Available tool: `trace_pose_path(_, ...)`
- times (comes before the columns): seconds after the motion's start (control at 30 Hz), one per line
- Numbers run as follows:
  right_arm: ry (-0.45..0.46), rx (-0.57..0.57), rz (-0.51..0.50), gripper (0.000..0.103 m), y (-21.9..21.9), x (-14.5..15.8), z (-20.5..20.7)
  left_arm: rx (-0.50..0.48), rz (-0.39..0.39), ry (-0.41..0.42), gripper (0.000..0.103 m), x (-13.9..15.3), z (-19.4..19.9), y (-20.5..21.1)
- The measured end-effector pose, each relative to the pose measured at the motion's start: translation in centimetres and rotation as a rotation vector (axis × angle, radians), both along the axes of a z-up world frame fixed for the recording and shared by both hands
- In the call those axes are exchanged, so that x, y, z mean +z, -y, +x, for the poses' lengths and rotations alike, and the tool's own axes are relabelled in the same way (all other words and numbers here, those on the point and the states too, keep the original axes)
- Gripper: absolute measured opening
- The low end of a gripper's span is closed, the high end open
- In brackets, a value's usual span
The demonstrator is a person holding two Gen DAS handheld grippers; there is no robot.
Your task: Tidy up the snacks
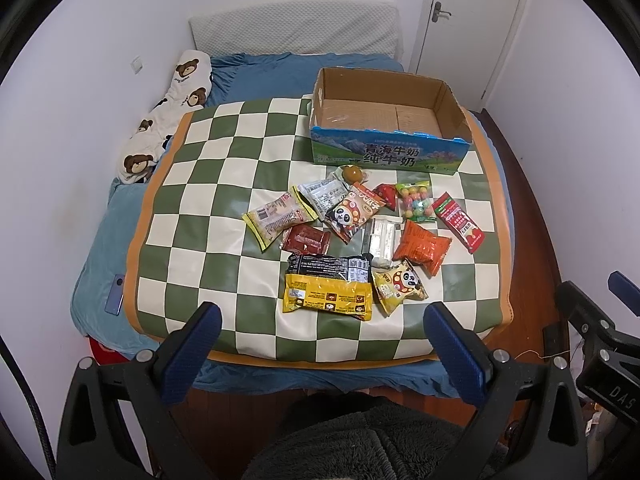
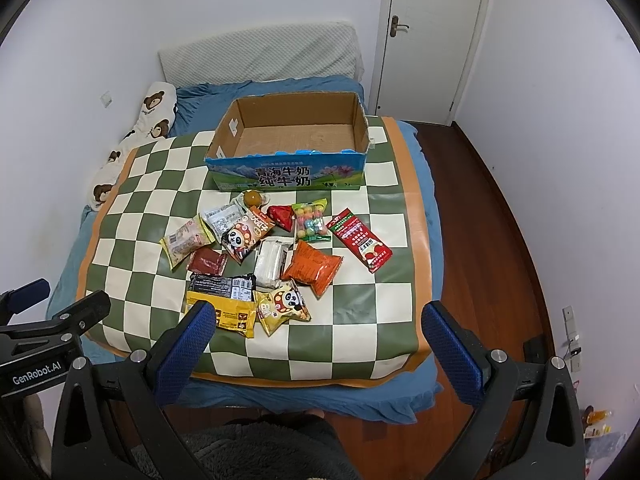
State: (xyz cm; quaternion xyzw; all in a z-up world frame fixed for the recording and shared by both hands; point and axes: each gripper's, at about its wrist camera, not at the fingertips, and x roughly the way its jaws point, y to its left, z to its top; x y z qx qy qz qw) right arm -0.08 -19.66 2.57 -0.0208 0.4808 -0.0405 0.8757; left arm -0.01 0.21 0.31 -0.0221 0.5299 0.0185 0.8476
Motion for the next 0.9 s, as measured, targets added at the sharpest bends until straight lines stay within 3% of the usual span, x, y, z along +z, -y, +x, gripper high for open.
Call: trace_pose_path(0.9, -0.011, 0.006, -0.002, 0.103, -0.52, -0.71, 0.36, 0.003, 0.003, -0.007, 0.103, -0.10, 0.52, -0.28)
